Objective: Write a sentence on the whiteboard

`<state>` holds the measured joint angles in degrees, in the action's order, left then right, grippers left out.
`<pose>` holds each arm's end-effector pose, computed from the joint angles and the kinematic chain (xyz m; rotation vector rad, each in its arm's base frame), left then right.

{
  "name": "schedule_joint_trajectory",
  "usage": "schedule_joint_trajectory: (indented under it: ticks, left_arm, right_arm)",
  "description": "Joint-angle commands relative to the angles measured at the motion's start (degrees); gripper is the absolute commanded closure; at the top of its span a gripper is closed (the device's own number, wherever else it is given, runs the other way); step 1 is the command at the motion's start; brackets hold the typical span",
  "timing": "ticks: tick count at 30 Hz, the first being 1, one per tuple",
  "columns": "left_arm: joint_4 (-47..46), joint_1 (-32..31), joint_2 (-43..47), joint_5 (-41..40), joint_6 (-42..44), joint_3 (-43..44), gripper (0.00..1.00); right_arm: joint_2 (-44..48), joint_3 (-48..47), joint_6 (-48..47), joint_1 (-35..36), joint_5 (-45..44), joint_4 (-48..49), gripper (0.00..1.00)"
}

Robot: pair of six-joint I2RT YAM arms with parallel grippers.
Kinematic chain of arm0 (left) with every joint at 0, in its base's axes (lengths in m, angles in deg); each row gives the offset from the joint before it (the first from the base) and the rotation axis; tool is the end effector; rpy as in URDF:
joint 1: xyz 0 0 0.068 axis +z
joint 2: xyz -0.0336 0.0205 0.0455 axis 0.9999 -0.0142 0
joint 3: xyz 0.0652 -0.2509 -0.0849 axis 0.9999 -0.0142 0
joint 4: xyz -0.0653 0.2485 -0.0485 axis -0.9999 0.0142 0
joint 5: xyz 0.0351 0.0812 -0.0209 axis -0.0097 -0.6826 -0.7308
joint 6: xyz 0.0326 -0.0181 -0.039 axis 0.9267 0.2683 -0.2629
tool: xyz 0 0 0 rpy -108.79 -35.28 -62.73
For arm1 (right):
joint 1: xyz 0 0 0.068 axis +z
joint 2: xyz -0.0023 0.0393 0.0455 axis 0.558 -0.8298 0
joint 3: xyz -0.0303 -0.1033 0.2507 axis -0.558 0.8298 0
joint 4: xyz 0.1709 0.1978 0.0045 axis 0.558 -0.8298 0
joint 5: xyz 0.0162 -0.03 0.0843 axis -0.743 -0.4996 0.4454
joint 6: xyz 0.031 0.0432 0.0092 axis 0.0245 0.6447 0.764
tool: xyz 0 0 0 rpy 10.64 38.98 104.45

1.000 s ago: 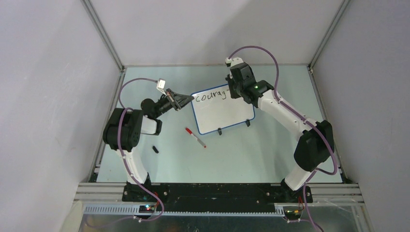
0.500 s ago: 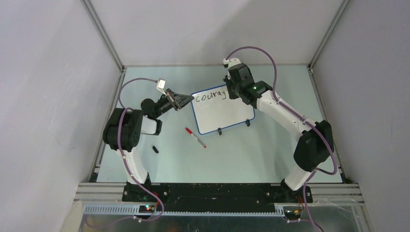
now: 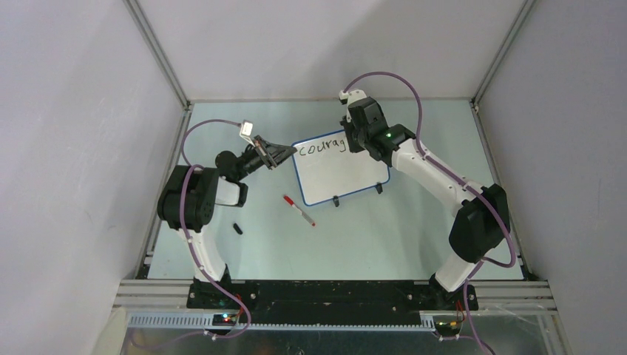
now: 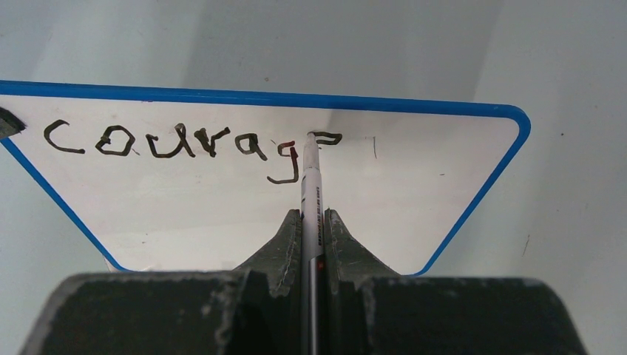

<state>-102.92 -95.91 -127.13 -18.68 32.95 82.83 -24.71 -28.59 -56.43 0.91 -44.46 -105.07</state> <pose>0.3350 -0.0664 0.1825 0.2048 1.5341 -1.3941 0.3223 0.2143 0.3310 -0.4903 2.1552 0.1108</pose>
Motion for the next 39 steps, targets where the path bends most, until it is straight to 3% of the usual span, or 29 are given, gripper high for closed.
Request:
schedule_joint_trajectory:
  ticks: [1,29,36,39]
  left_arm:
    - [-3.1,0.25,0.74,0.51,0.06,1.45,1.0]
    - [-3.1,0.29,0.73,0.39,0.02,1.45,1.0]
    - [-3.1,0.25,0.97,0.13,0.34,1.1,1.0]
    - [-3.1,0.22,0.98,0.09,0.25,1.09,0.92]
  right_arm:
    - [0.3,0.13,-0.67,0.24,-0.73,1.08,1.0]
    - [2.66,2.24,0.74,-1.37,-3.25,1.2,1.0]
    - [11.07,5.86,2.46,-0.76,2.12,4.68,1.0]
    - [16.64,8.46,3.29,-0.85,1.09,6.95,1.0]
